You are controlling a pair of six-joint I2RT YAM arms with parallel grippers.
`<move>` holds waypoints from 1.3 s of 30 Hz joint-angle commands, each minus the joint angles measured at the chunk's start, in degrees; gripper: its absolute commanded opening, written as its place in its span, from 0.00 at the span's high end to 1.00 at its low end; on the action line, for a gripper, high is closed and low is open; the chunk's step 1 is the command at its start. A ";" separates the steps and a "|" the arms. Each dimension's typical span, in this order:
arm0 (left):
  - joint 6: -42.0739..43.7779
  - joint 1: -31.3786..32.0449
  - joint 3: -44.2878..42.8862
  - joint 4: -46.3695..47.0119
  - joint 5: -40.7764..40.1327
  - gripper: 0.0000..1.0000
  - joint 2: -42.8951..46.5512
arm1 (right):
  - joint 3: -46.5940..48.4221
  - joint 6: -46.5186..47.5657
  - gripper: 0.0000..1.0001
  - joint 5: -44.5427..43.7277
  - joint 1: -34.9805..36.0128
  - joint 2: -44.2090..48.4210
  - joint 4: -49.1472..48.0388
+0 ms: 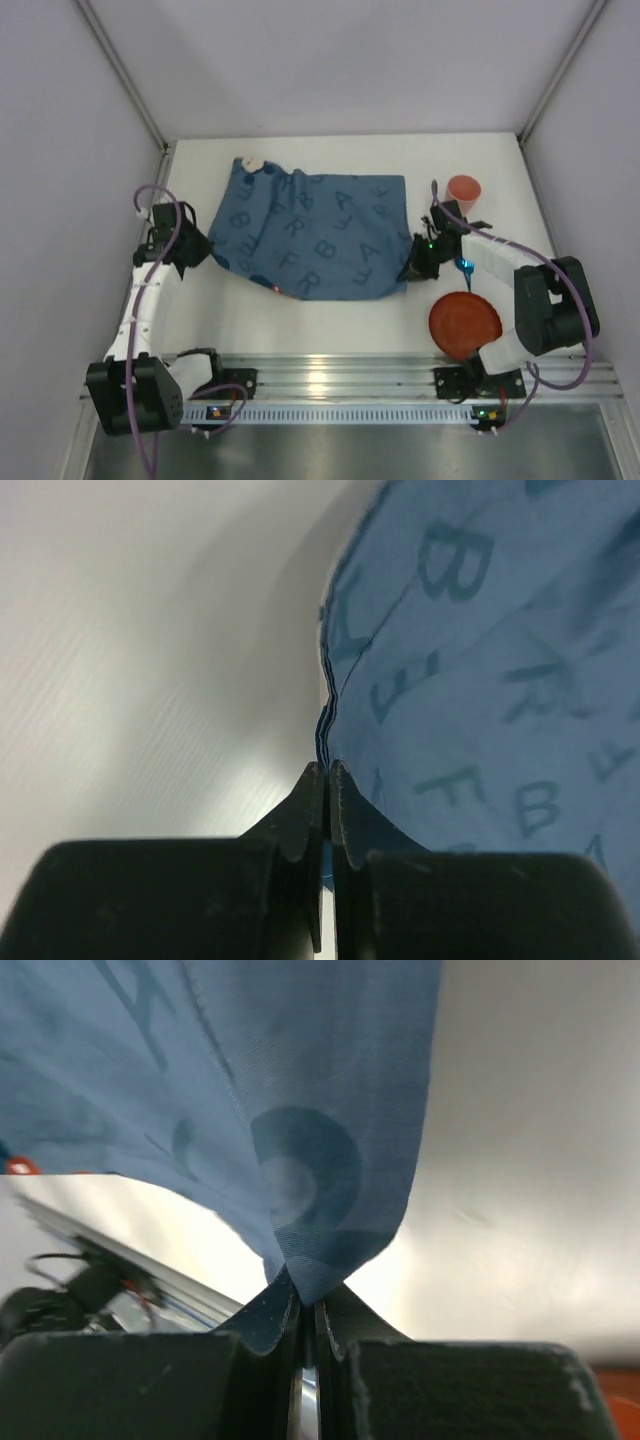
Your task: Set the dinner table for one person
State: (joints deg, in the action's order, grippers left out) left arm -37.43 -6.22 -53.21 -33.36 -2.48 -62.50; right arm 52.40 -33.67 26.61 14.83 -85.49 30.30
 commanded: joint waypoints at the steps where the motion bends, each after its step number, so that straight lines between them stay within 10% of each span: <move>1: -1.24 -0.11 6.09 -3.71 -0.41 1.00 3.60 | -5.80 1.06 1.00 -2.60 -0.33 2.43 -1.66; 8: -0.71 -0.02 10.32 -5.84 -1.12 1.00 8.45 | -5.21 1.85 0.99 -8.94 -0.41 4.63 4.85; 11: -0.98 -0.11 9.10 -6.71 -1.56 1.00 7.83 | -4.15 2.47 0.71 -9.73 -0.33 4.72 6.96; 12: -0.98 -0.11 8.65 -7.24 -1.56 0.99 7.48 | -3.98 2.82 0.45 -9.74 -0.33 4.81 7.40; 17: -0.19 -0.11 1.72 -10.05 -3.23 0.19 5.99 | -0.99 3.35 0.27 -12.19 -0.33 8.40 15.47; 25: 2.01 -0.11 -8.23 -5.42 -1.67 0.09 -0.86 | 7.10 4.40 0.24 -13.27 -0.15 16.68 17.96; 29: -0.18 -0.02 -5.59 0.21 5.52 0.13 -7.18 | 8.68 3.09 0.30 -8.60 -0.24 11.07 12.68; 35: -1.16 2.52 -2.08 7.33 9.51 0.19 -16.50 | 13.86 2.38 0.98 -5.34 -0.07 -1.85 6.96; 39: -0.54 4.11 -2.25 9.98 9.51 0.21 -22.47 | 19.47 2.47 1.00 -4.99 0.11 -9.68 5.73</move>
State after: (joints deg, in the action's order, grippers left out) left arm -37.85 -3.07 -55.02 -30.00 5.17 -83.11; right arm 66.41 -31.11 19.97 14.85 -92.55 39.92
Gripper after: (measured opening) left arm 0.795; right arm 0.006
